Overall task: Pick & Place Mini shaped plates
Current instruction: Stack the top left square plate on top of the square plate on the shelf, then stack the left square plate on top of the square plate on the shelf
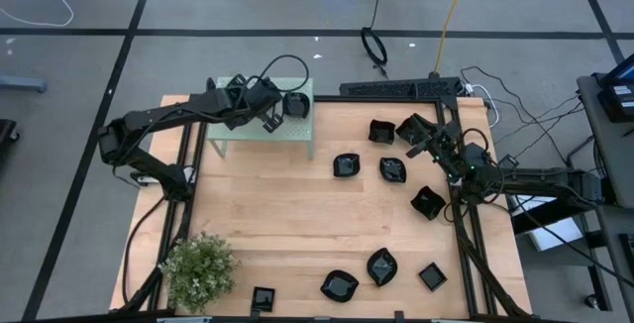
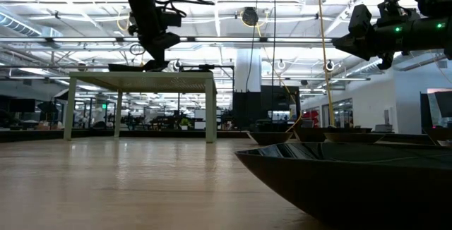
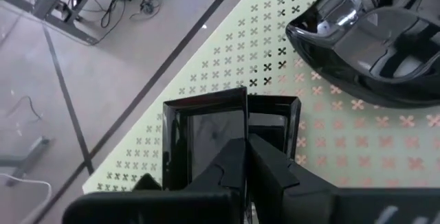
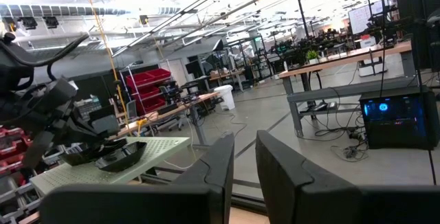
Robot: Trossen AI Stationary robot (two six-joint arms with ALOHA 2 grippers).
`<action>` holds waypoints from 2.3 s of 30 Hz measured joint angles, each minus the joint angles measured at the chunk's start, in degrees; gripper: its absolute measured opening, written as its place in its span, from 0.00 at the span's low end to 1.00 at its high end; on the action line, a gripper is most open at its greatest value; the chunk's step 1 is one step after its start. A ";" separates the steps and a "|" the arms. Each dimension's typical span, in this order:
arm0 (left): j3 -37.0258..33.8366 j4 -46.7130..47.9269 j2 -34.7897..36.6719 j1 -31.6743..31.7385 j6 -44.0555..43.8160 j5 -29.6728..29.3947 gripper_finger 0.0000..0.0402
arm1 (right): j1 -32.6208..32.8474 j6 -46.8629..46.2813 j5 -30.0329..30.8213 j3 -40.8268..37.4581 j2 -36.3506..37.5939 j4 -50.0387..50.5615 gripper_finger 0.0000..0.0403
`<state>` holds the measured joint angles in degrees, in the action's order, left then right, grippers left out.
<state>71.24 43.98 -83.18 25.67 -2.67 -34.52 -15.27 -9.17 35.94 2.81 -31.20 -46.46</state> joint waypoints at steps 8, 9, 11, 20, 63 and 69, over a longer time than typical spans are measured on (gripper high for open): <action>0.00 -0.06 0.00 0.05 7.94 1.67 0.04 | 0.02 0.00 0.00 0.00 0.00 0.01 0.13; 0.00 -0.07 0.00 0.05 8.43 1.95 0.04 | 0.02 0.00 0.00 0.01 0.00 0.00 0.13; 0.00 -0.07 0.00 0.05 9.01 2.03 0.04 | 0.02 0.00 0.00 0.00 0.00 0.02 0.13; 0.00 -0.03 -0.08 0.18 8.19 3.82 0.04 | 0.01 0.00 0.00 0.02 0.00 0.02 0.13; 0.00 -20.28 2.82 -6.75 14.53 7.05 0.36 | 0.02 0.00 0.00 0.00 0.01 0.02 0.13; 0.02 -26.71 0.18 -9.46 14.43 11.00 0.36 | 0.01 0.00 0.00 0.00 0.02 -0.02 0.13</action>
<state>71.26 17.27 -83.00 16.21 11.76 -23.53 -15.26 -9.17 35.94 2.81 -31.18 -46.48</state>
